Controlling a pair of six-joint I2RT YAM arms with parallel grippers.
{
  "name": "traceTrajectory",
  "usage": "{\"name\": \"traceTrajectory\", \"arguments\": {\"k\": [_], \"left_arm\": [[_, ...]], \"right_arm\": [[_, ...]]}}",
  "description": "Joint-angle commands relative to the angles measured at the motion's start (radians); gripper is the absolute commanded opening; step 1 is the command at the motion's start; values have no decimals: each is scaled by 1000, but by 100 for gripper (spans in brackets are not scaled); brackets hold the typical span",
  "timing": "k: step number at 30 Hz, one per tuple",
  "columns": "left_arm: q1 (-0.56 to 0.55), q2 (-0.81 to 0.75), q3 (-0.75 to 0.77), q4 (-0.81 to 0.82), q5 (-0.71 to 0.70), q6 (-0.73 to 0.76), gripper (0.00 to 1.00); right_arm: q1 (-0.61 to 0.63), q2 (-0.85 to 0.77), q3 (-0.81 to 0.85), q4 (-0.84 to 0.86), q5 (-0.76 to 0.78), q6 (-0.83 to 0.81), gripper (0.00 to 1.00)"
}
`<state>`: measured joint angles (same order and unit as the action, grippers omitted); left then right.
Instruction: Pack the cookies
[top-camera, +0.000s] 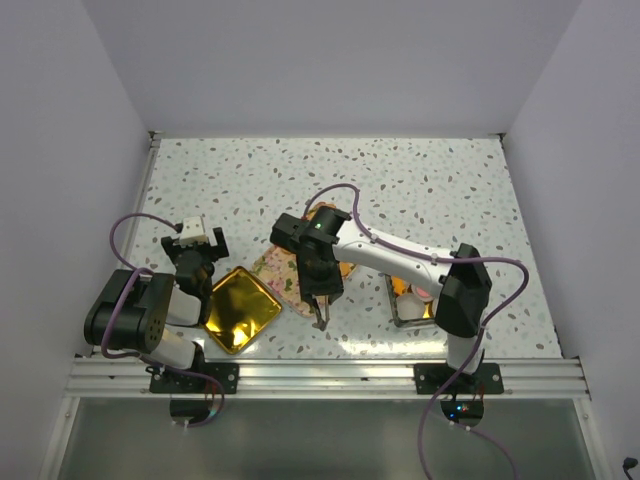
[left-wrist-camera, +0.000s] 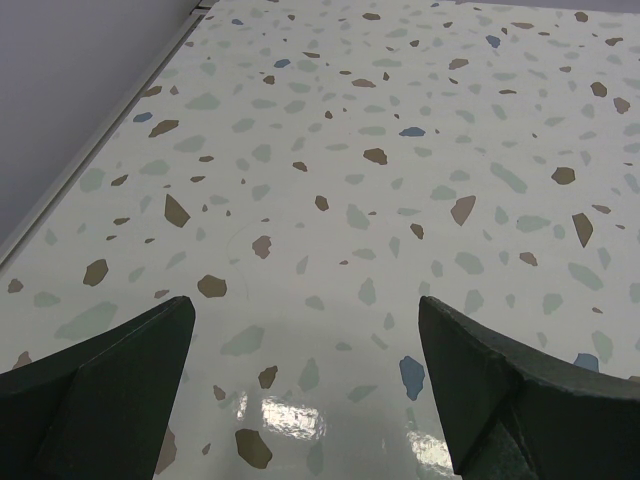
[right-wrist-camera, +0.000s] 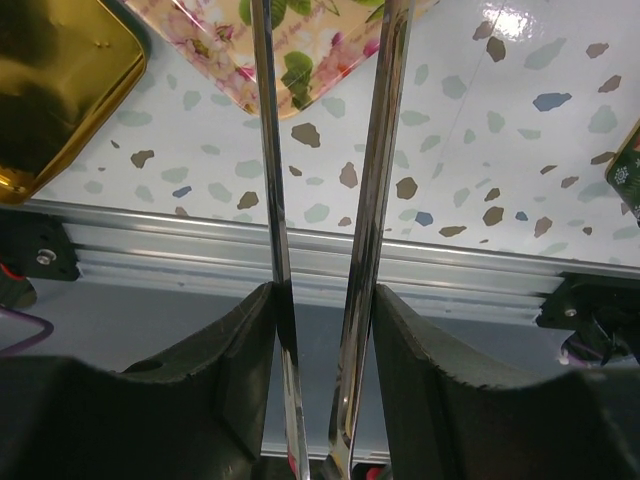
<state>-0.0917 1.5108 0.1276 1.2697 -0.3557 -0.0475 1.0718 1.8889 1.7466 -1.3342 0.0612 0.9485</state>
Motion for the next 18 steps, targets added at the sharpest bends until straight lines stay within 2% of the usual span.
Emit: {"name": "traceTrajectory", "arguments": {"k": [1, 9, 18], "left_arm": [[0, 3, 20, 131, -22, 15, 100], [0, 3, 20, 131, -22, 14, 100], [0, 3, 20, 132, -22, 15, 100]], "right_arm": [[5, -51, 44, -51, 11, -28, 45], [7, -1, 132, -129, 22, -77, 42], [5, 33, 162, -158, 22, -103, 28]]}}
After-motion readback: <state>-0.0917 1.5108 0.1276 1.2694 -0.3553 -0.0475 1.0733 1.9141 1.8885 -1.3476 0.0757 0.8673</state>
